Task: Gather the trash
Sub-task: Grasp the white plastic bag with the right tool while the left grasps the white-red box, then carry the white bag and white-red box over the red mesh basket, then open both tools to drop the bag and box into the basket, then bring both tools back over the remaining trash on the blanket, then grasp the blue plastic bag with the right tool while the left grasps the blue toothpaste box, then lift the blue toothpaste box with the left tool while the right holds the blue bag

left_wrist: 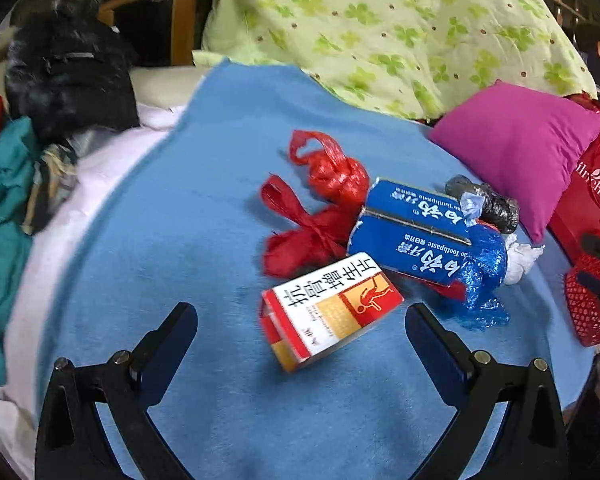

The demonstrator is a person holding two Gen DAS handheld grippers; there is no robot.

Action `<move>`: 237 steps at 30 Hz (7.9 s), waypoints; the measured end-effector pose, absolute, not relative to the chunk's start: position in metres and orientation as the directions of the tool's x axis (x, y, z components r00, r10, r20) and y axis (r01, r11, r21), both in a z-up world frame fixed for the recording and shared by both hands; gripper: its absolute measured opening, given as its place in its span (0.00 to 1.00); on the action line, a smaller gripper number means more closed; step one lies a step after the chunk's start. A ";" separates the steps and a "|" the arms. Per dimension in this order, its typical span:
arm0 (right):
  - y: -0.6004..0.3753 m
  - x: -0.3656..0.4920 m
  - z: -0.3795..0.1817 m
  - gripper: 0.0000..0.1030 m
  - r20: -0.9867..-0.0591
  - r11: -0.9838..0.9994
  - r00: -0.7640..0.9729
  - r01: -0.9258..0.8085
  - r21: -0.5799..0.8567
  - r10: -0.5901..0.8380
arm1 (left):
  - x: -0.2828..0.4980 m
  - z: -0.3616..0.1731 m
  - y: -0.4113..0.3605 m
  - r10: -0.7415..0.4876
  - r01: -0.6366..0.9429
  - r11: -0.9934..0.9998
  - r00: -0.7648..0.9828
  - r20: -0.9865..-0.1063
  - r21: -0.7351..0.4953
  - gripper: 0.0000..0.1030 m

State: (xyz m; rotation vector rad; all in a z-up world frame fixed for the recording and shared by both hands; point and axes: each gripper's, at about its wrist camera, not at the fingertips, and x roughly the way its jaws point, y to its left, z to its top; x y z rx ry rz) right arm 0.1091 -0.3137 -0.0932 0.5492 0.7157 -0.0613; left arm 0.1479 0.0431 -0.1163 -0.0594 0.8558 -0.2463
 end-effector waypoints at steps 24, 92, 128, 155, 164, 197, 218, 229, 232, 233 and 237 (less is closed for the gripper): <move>-0.301 0.173 -0.138 0.32 -0.759 0.861 0.629 0.281 0.424 0.169 | 0.170 -0.136 0.010 -0.237 0.378 0.925 0.527 -0.817 -0.024 0.63; -0.383 -0.060 0.013 0.74 -0.197 0.917 0.980 0.110 0.385 -0.035 | 0.074 -0.033 -0.117 -0.324 0.454 0.890 0.696 -0.641 0.043 0.65; -0.236 0.177 -0.144 0.53 -0.705 0.814 0.603 0.152 0.561 0.374 | 0.177 -0.066 0.011 -0.263 0.128 0.963 0.656 -0.708 -0.238 0.83; -0.282 0.138 -0.119 0.53 -0.667 0.798 0.650 0.152 0.583 0.364 | 0.160 -0.126 -0.016 -0.038 0.100 0.995 0.521 -0.853 0.016 0.83; -0.269 0.132 -0.120 0.53 -0.676 0.818 0.644 0.133 0.560 0.358 | 0.130 -0.122 0.026 -0.076 0.024 0.997 0.547 -0.834 -0.075 0.83; -0.288 0.111 -0.104 0.53 -0.648 0.829 0.692 0.129 0.543 0.317 | 0.132 -0.144 0.025 -0.129 -0.202 0.943 0.508 -0.852 -0.264 0.76; -0.306 0.101 -0.100 0.53 -0.638 0.820 0.706 0.145 0.554 0.306 | 0.138 -0.154 -0.004 -0.273 0.114 0.961 0.498 -0.823 -0.251 0.71; -0.303 0.103 -0.099 0.53 -0.640 0.827 0.705 0.135 0.546 0.307 | 0.130 -0.152 -0.013 -0.263 0.172 0.964 0.481 -0.836 -0.205 0.74; -0.303 0.104 -0.100 0.53 -0.639 0.827 0.705 0.133 0.546 0.309 | 0.134 -0.148 -0.015 -0.245 0.122 0.970 0.500 -0.831 -0.212 0.76; -0.303 0.103 -0.099 0.53 -0.639 0.828 0.705 0.133 0.545 0.307 | 0.135 -0.148 -0.017 -0.235 0.109 0.972 0.500 -0.834 -0.208 0.76; -0.303 0.103 -0.099 0.53 -0.638 0.828 0.706 0.131 0.545 0.308 | 0.137 -0.154 -0.022 -0.202 0.051 0.978 0.492 -0.847 -0.203 0.76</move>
